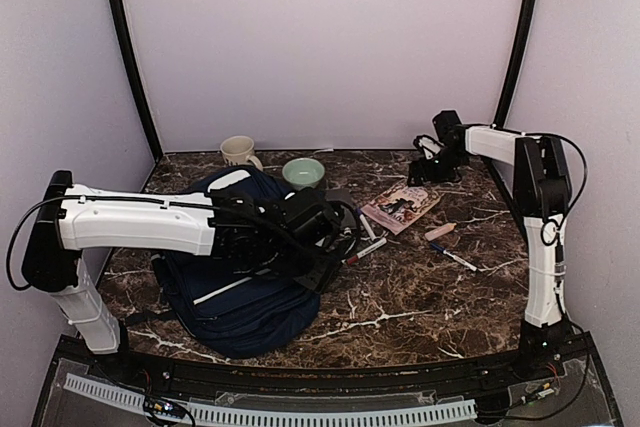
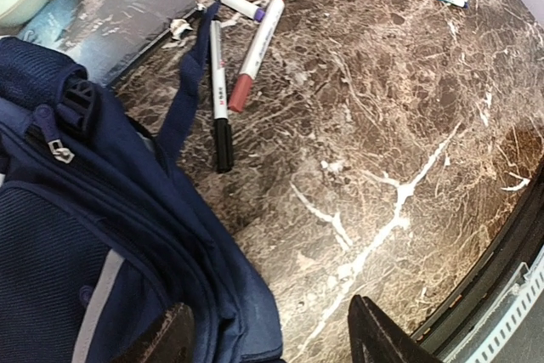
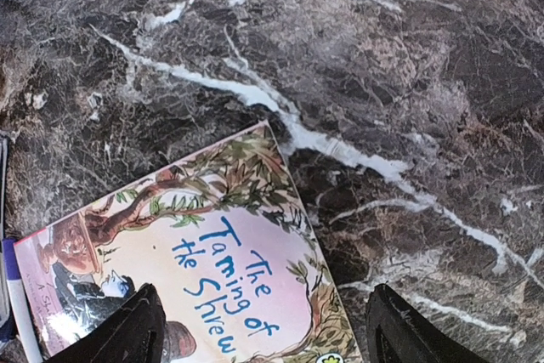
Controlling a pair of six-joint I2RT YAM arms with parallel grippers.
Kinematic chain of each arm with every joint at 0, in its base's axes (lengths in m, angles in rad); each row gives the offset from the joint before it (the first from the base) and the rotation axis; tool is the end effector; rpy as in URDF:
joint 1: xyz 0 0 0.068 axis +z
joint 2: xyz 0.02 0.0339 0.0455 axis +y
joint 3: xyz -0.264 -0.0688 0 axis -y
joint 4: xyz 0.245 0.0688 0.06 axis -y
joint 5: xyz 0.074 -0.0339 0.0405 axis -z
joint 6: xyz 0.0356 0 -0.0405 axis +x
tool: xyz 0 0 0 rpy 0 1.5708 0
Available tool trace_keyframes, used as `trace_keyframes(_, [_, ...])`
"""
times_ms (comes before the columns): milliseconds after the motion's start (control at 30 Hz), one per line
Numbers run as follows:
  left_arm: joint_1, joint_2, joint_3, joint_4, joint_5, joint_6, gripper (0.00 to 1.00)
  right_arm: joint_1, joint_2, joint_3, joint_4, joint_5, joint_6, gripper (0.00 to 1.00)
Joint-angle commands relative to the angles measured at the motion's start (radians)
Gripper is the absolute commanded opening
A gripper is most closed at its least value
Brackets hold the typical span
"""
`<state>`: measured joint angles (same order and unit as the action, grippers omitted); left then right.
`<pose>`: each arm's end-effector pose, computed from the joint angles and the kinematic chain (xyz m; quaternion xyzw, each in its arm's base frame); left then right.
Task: Pack the student bag
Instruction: Move the book to the center of the board.
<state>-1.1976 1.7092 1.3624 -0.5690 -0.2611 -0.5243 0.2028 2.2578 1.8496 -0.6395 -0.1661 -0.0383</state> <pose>0.1446 -0.3442 0.2622 0.2706 0.8999 -0.1616 0.3013 0.4794 0.1046 0.1809 -0.1371 0.9531 0.1010 0.2502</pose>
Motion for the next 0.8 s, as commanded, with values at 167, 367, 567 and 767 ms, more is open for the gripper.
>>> trace_keyframes(167, [0.004, 0.046, 0.011, 0.055, 0.037, 0.001, 0.64, 0.001, 0.134, 0.156, -0.008, -0.067, -0.010, 0.80])
trace_keyframes(367, [0.009, 0.128, 0.120, 0.024, 0.031, 0.029, 0.64, 0.001, 0.212, 0.219, -0.098, -0.116, -0.030, 0.77])
trace_keyframes(567, [0.010, 0.154, 0.149, 0.022, 0.033, 0.047, 0.64, 0.007, 0.200, 0.178, -0.139, -0.171, -0.142, 0.73])
trace_keyframes(767, [0.045, 0.156, 0.139, 0.049, 0.042, 0.019, 0.64, 0.042, 0.117, 0.014, -0.114, -0.169, -0.328, 0.65])
